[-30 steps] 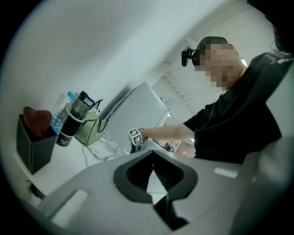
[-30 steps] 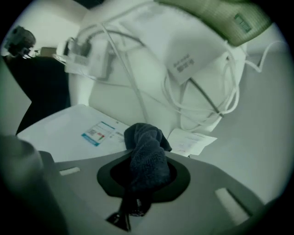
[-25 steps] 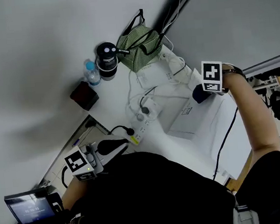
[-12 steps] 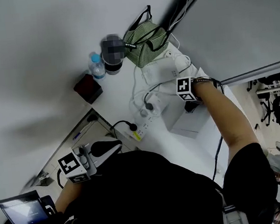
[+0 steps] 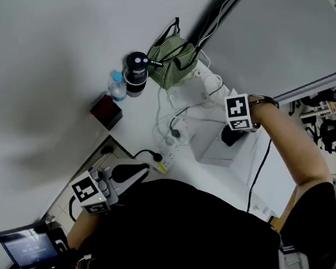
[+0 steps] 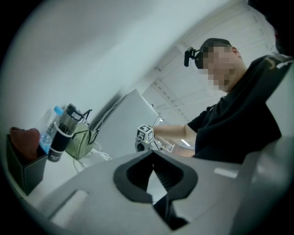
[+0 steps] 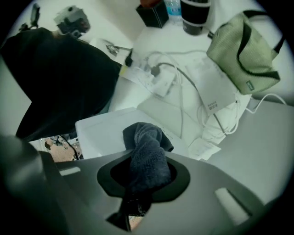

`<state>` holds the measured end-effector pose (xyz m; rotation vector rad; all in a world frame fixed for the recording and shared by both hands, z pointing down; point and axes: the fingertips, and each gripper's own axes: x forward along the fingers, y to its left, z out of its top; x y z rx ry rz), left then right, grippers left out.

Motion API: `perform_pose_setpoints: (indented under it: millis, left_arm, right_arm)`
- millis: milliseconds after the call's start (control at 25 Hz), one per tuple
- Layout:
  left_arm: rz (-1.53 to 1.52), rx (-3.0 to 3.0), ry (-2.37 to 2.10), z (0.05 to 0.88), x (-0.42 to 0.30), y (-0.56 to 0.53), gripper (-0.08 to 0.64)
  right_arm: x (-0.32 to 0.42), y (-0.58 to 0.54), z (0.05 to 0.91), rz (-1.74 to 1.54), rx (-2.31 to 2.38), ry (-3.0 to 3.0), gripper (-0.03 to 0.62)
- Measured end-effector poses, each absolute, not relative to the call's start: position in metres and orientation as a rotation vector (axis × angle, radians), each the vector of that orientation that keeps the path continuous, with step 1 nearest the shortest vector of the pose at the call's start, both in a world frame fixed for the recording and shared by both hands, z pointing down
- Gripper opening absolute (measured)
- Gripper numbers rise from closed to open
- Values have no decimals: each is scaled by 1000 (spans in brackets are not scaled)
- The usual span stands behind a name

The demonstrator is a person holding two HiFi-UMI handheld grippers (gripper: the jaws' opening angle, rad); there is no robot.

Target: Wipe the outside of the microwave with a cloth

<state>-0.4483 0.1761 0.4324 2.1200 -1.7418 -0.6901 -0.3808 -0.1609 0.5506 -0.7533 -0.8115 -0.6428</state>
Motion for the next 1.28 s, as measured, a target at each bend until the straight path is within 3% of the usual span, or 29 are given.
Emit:
perform_pose_setpoints:
  millis: [200,680,800,1080,1280]
  left_arm:
    - [-702,2214,-1663,410,-437,163,3]
    - [-683,1955,-1788,465,-449,203,3]
    - [-690,1976,-1792,463,-450,203,3]
    - [-701,2192,-1732,418,-447,181,3]
    - [-704,2240,-1674,408,-438,171,3]
  right_arm:
    - [-356,-143,532,-652,-763,-792,64]
    - [-367,-141,727,-599,-733,-610,63]
    - [-371,-135,702,-655,-768,-628,64]
    - [-353,-81,530,-680,-911,-774,64]
    - [-336,-73,542,-693,-882,-734,64]
